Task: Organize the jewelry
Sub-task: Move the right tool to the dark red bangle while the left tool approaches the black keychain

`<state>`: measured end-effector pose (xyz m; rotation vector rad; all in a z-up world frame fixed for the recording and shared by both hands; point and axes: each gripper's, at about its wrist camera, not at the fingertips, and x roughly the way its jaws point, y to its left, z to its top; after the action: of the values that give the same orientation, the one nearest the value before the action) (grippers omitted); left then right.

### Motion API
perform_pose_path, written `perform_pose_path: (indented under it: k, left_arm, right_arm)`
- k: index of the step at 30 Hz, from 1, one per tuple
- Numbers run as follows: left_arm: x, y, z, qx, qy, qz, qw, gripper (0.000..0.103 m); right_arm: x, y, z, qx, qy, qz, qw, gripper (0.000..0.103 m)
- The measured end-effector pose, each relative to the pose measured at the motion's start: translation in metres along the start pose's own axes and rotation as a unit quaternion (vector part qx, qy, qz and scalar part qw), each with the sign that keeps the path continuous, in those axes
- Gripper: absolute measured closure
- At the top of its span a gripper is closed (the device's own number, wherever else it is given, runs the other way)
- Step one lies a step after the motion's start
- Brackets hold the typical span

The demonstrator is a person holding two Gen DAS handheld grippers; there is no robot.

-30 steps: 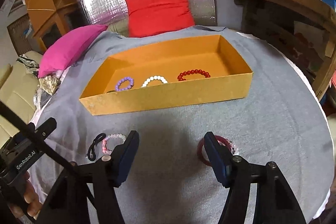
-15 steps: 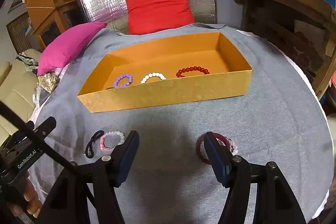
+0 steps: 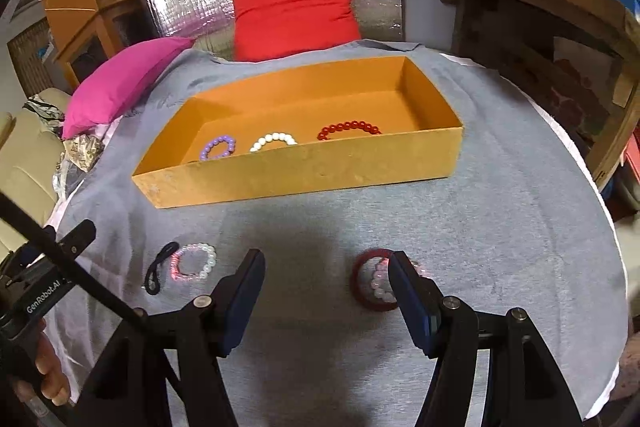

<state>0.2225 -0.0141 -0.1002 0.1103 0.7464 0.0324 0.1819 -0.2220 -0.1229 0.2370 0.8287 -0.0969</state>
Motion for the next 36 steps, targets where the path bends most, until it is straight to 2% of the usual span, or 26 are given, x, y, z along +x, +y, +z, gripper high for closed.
perform_pose_path:
  k: [5, 12, 16, 20, 23, 29, 33, 36]
  left_arm:
    - [0.007, -0.003, -0.002, 0.007, 0.016, -0.008, 0.9998, 0.018]
    - [0.031, 0.012, -0.006, -0.007, 0.064, -0.041, 0.9971, 0.018]
    - [0.041, 0.020, -0.009, 0.004, 0.077, -0.048, 0.9959, 0.018]
    - [0.041, 0.020, -0.013, 0.017, 0.079, -0.076, 0.9939, 0.018]
    - [0.036, 0.016, -0.015, 0.038, 0.075, -0.098, 0.9916, 0.018]
    - [0.042, 0.021, -0.016, 0.040, 0.088, -0.088, 0.9915, 0.018]
    - [0.045, 0.023, -0.018, 0.035, 0.097, -0.087, 0.9908, 0.018]
    - [0.046, 0.021, -0.019, 0.041, 0.098, -0.095, 0.9898, 0.018]
  right_arm:
    - [-0.001, -0.007, 0.000, 0.004, -0.001, -0.004, 1.000, 0.035]
    - [0.000, -0.021, 0.001, 0.018, 0.003, -0.012, 1.000, 0.035]
    - [0.002, -0.034, 0.002, 0.036, 0.010, -0.012, 0.999, 0.036]
    - [0.006, -0.051, 0.002, 0.068, 0.020, 0.002, 0.997, 0.036]
    - [0.010, -0.066, 0.002, 0.095, 0.030, 0.021, 0.995, 0.046]
    - [0.020, -0.089, -0.001, 0.155, 0.052, 0.046, 0.985, 0.047]
    - [0.027, -0.089, -0.003, 0.173, 0.070, 0.059, 0.981, 0.047]
    - [0.032, -0.083, -0.004, 0.162, 0.078, 0.050, 0.983, 0.052]
